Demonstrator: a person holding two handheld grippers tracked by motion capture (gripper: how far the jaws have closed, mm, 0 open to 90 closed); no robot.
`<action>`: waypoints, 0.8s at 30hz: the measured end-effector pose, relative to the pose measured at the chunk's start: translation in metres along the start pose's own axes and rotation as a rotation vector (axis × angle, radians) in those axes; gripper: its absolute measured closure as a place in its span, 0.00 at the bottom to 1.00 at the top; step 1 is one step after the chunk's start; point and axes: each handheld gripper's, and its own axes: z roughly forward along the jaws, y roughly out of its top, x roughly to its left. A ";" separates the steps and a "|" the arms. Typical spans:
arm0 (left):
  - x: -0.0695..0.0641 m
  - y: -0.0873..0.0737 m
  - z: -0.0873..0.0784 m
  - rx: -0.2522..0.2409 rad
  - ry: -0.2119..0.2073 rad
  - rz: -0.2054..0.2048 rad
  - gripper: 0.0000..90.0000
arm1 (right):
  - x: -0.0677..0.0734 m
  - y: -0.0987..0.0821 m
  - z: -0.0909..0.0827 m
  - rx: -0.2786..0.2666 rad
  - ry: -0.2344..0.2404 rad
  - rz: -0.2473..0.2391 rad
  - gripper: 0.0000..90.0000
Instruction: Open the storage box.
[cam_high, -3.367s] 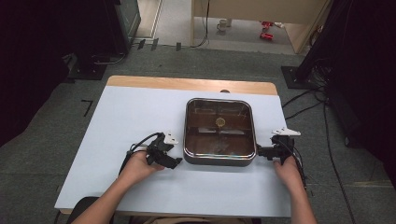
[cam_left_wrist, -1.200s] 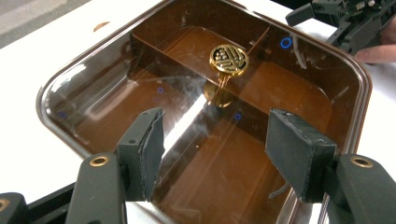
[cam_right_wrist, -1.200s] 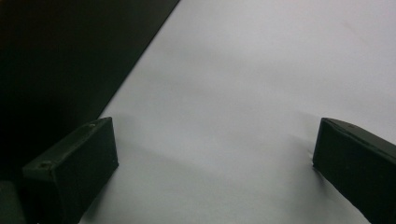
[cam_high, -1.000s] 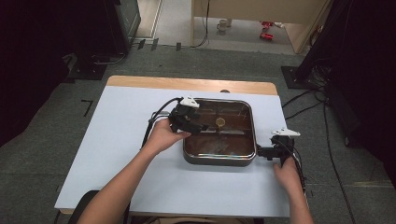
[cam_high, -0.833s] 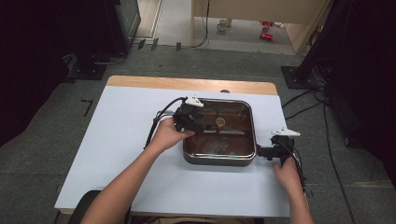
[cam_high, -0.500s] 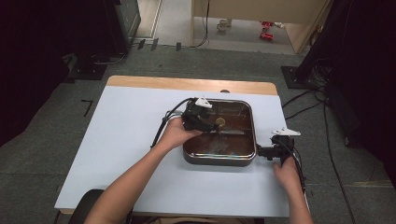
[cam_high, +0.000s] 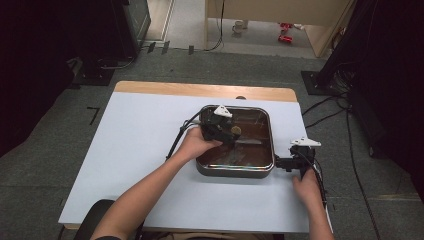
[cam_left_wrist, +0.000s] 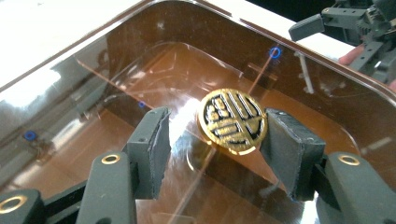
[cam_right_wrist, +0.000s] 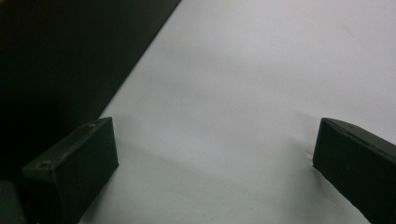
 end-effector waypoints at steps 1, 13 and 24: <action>0.000 0.001 0.001 0.000 0.003 0.001 0.48 | 0.000 0.000 0.000 0.000 0.000 0.000 0.00; -0.009 0.002 0.006 -0.007 0.016 0.035 0.65 | 0.000 0.000 0.000 -0.002 -0.004 -0.004 0.00; -0.009 0.008 -0.004 -0.022 -0.002 0.009 0.66 | 0.001 0.000 0.000 -0.004 -0.008 -0.008 0.00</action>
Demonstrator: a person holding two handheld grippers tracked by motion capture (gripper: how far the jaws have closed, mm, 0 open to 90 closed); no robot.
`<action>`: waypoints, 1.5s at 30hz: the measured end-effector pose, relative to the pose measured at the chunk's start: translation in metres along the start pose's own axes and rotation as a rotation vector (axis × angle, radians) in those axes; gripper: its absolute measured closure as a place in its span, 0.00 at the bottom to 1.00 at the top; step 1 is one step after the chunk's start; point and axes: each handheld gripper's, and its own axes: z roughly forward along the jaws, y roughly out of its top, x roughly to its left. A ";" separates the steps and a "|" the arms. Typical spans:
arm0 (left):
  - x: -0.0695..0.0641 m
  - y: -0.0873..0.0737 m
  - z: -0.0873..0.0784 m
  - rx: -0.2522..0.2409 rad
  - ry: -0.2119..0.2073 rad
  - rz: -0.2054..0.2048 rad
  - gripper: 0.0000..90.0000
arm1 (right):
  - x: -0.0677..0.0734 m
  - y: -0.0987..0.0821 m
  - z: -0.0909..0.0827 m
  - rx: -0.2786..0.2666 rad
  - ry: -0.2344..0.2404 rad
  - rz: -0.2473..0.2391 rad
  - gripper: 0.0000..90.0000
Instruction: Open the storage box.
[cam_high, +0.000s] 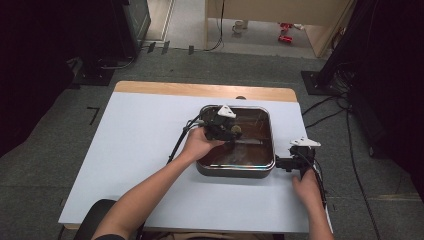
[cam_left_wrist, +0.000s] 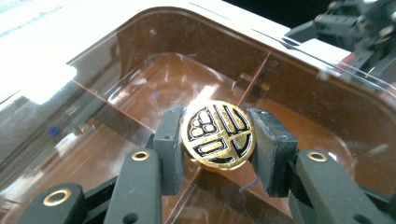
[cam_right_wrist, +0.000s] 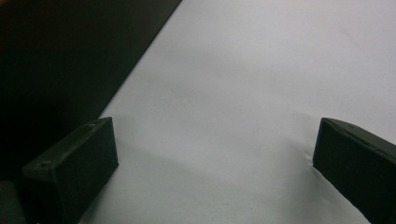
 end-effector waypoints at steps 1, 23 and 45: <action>0.000 0.001 -0.002 -0.006 -0.003 -0.003 0.65 | 0.000 0.000 0.000 -0.001 -0.001 -0.004 0.00; 0.010 0.022 -0.072 -0.077 0.065 0.005 0.66 | -0.001 0.000 0.000 0.001 0.004 0.002 0.00; 0.065 -0.007 -0.159 -0.134 0.225 -0.170 0.66 | -0.004 0.001 0.002 0.018 0.030 0.029 0.00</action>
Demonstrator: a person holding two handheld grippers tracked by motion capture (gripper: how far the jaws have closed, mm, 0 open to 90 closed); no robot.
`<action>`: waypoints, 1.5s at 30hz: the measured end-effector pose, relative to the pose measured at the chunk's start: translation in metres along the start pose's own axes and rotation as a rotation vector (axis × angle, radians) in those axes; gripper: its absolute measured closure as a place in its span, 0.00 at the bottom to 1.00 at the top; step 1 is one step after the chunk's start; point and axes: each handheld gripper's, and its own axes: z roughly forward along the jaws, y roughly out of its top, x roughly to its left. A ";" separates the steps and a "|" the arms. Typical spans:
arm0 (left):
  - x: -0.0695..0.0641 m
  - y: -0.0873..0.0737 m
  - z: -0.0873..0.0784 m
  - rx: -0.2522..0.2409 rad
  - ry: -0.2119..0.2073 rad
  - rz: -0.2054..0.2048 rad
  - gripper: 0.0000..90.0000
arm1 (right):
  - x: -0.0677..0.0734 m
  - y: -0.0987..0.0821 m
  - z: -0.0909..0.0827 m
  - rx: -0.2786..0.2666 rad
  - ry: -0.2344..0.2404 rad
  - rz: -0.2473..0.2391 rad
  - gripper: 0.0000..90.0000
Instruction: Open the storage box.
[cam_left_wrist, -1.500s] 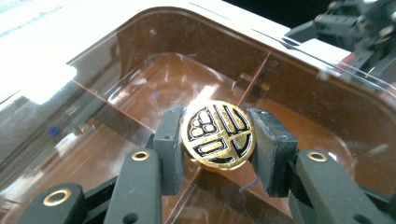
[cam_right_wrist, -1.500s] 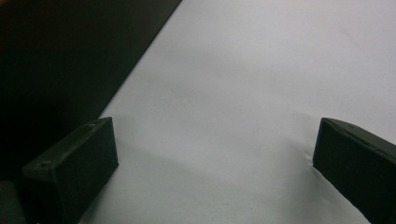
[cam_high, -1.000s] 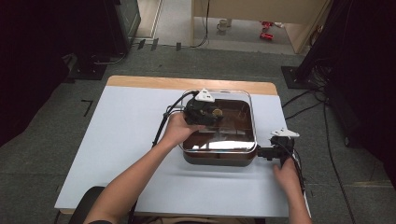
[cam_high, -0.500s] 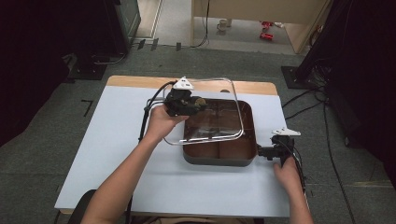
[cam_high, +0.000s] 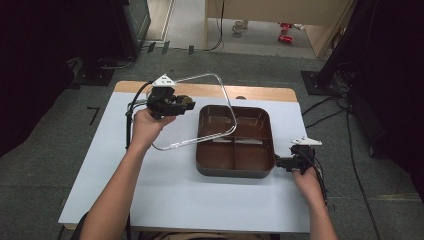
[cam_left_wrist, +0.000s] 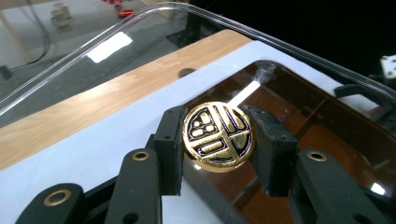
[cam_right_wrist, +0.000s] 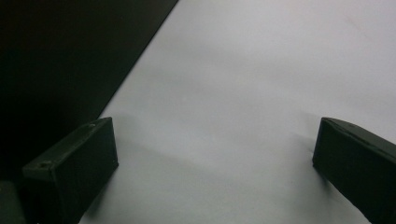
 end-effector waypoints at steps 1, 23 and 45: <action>0.004 -0.001 -0.003 0.001 0.007 -0.007 0.66 | 0.000 0.000 0.000 0.000 0.000 0.000 0.00; 0.069 -0.040 -0.042 0.017 0.183 -0.153 0.66 | 0.000 0.000 0.000 0.001 -0.001 0.000 0.00; 0.131 -0.105 -0.028 0.081 0.311 -0.310 0.66 | 0.000 0.000 0.000 0.000 -0.001 -0.002 0.00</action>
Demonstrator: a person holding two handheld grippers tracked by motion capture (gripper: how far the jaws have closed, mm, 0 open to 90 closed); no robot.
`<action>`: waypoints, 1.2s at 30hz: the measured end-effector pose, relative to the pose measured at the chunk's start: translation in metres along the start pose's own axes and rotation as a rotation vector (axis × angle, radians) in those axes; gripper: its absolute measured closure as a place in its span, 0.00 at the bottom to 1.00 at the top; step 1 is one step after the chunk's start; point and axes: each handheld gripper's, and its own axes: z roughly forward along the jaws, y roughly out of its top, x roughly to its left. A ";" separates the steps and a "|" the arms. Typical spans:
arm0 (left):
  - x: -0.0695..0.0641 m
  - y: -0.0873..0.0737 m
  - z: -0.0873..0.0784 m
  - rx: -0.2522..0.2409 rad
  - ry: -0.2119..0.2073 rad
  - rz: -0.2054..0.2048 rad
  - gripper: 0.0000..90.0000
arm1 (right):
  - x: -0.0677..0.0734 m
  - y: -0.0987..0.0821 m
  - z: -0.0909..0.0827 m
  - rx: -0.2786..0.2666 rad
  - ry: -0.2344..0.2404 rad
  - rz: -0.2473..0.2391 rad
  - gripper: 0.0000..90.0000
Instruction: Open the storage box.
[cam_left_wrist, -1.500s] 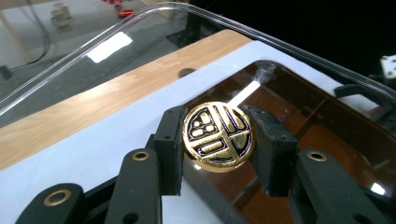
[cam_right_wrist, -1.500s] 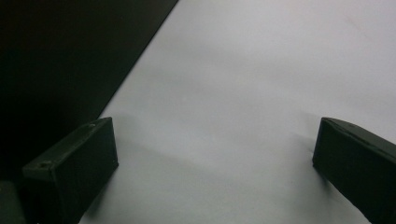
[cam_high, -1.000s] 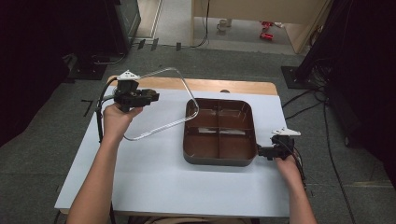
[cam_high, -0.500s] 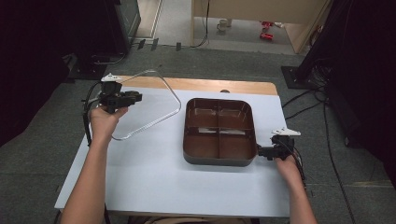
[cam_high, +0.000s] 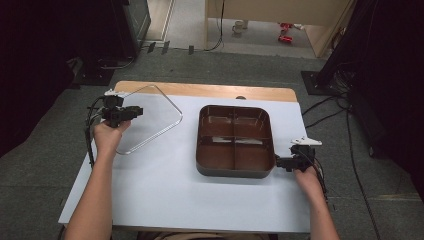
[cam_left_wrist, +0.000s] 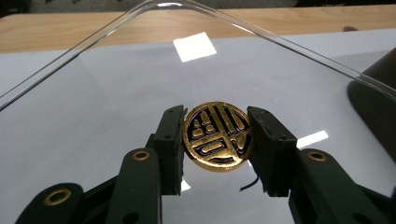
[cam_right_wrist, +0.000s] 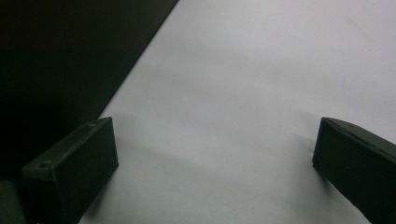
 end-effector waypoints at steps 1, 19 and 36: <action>0.002 -0.001 0.002 0.011 0.004 -0.002 0.66 | 0.000 0.000 0.000 0.000 0.000 0.000 0.00; 0.003 -0.018 0.041 0.137 0.045 0.042 0.66 | 0.000 0.000 0.000 0.000 -0.001 0.000 0.00; 0.002 -0.016 0.035 0.089 0.003 0.021 0.53 | 0.000 0.000 0.000 -0.001 -0.001 -0.001 0.00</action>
